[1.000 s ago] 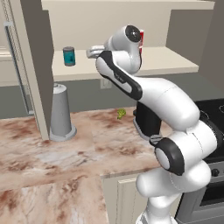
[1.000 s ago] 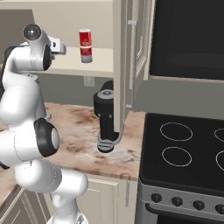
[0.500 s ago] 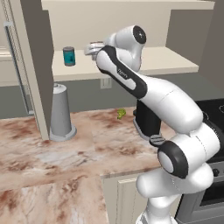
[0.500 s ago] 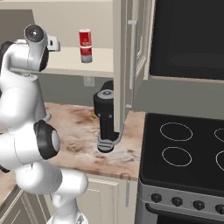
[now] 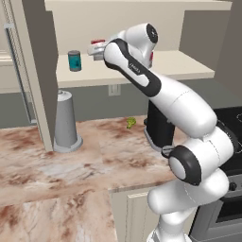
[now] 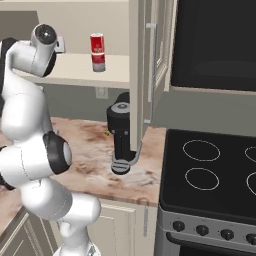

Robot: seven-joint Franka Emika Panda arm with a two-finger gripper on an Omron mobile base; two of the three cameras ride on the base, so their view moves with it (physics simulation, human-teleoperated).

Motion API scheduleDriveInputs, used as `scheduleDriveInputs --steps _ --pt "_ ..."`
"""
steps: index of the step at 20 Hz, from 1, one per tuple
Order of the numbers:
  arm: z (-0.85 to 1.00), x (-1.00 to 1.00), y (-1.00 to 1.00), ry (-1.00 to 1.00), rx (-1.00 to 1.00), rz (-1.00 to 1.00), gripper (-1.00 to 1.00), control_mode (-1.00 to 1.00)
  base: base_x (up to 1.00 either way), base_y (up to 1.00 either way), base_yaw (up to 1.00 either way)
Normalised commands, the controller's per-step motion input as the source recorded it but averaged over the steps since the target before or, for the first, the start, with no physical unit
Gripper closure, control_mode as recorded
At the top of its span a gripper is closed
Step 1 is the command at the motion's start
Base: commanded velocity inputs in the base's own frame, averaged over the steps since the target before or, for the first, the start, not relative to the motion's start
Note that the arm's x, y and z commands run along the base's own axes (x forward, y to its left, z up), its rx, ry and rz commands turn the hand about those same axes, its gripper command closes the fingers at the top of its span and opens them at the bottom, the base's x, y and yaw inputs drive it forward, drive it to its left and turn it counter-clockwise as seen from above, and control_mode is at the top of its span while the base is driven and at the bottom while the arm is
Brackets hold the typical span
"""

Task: Stack two cans on top of the other two cans in the cabinet.

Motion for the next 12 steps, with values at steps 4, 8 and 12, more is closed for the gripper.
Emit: scheduleDriveInputs --steps 4,8,12 --pt "0.1 0.0 0.17 -0.1 0.02 0.09 1.0 -1.0 0.0 0.0 0.0" --pt "0.09 0.0 0.16 -0.14 0.02 0.08 1.0 -1.0 0.0 0.0 0.0" --pt "0.03 0.0 0.23 -0.14 0.01 0.07 1.0 -1.0 0.0 0.0 0.0"
